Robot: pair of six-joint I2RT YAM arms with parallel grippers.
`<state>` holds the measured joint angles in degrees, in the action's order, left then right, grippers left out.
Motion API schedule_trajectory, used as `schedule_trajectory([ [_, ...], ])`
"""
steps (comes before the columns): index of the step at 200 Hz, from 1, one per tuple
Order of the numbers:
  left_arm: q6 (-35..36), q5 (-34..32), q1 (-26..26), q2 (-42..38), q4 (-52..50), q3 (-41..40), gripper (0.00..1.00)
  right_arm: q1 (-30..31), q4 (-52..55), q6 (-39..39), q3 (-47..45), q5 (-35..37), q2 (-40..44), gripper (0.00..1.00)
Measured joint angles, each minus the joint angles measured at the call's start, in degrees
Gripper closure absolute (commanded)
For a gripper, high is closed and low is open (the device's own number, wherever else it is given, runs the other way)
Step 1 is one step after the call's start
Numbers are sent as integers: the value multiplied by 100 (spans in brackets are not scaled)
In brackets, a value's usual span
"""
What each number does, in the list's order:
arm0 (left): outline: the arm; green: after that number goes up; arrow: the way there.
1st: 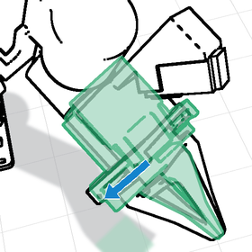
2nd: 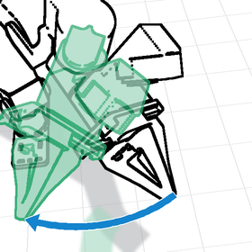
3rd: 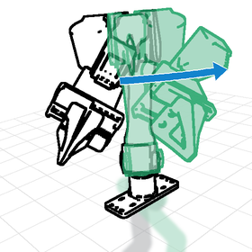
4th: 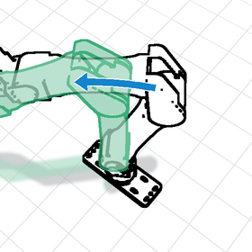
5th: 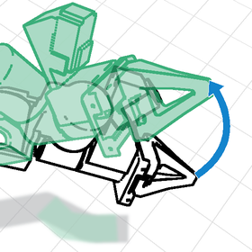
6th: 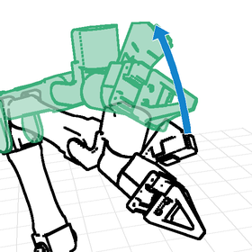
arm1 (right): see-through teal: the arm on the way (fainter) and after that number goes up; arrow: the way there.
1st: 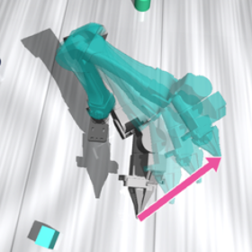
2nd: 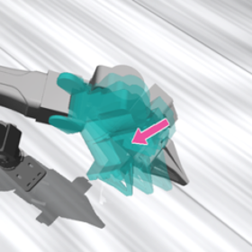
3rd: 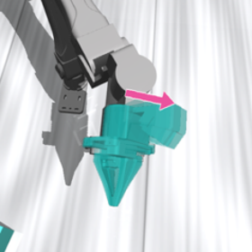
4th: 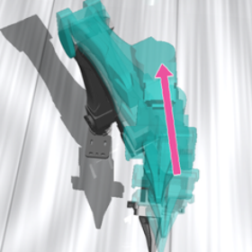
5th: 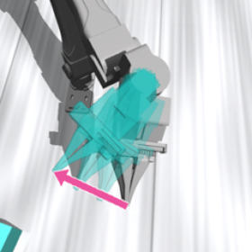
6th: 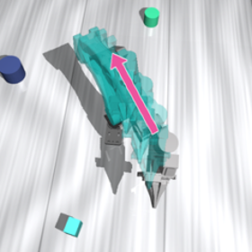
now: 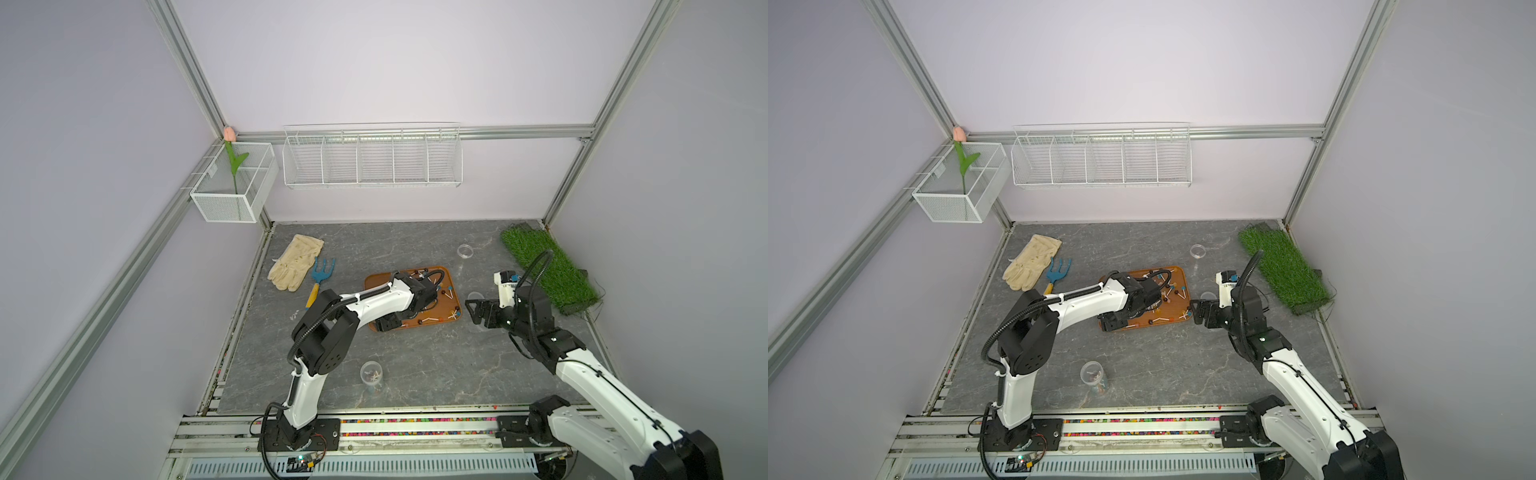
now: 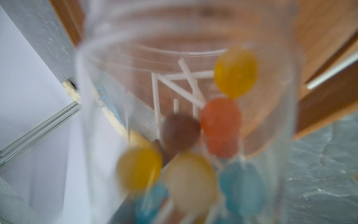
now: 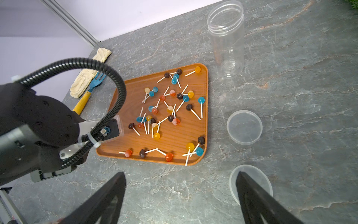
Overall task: Pour the candies out of the jar
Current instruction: 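Pour the candies out of the jar onto the tray.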
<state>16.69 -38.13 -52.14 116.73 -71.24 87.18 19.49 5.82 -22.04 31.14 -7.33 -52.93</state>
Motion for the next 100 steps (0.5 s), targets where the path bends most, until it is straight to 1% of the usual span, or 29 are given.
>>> schedule_trajectory([
  [29, 79, -254, -46, 85, -35, 15, 61, 0, -24, -63, -46, 9, 96, 8],
  [100, 205, -474, -76, 98, -33, 13, 60, 0, -15, -177, -153, 109, 254, 9],
])
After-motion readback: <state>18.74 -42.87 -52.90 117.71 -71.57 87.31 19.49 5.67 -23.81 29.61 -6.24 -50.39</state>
